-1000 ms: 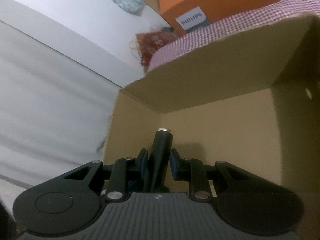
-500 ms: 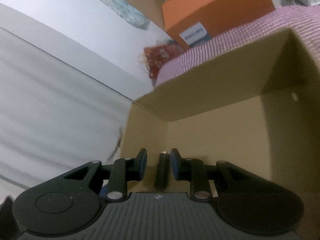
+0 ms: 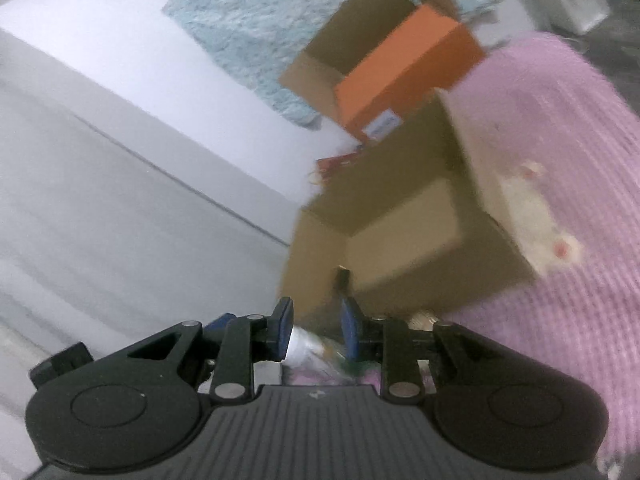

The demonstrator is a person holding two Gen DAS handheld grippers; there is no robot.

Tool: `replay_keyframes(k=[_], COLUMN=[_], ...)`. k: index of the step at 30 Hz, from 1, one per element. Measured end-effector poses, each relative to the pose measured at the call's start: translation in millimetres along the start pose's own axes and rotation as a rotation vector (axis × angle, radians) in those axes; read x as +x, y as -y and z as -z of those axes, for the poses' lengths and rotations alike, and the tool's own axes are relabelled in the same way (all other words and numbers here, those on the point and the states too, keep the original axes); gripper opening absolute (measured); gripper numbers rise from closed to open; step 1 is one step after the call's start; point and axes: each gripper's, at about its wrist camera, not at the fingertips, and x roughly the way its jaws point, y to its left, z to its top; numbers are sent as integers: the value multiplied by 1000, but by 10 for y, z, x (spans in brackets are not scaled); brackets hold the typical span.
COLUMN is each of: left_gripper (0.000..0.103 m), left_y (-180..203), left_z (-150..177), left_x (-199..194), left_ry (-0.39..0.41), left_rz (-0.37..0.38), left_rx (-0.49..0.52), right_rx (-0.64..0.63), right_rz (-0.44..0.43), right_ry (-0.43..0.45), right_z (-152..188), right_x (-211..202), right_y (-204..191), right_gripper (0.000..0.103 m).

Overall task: Organize rigid objects
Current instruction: 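Move the empty right gripper back to the objects on the table, then close the right gripper on the black case beside the gold jar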

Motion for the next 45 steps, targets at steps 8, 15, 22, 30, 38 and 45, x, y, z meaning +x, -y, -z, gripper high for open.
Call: replay_keyframes(k=[8,15,22,30,38,45], left_gripper=[60,34,25,25,26,28], left_y=[423,651,730,734,772,826], left_z=[522,762,839,823,793,841], left_x=[533,878,1033,1145,1251,1303], left_ry=[-144,-243,-315,-328,-339,-363], left_rz=[53,119,118,93,81,114], left_rx=[115,144,143,153,164,168], right_rx=[96,158,180,201,213,231], right_rz=[182,236,245,217,193,186], right_ry=[-32,-80,-118,-121,-121,-110], right_z=[515,659,777,801,758,748], right_x=[127,399,602,720,762,656], right_y=[465,725,885,1053,1072,1147], right_gripper=[28,28,28,27,26,26])
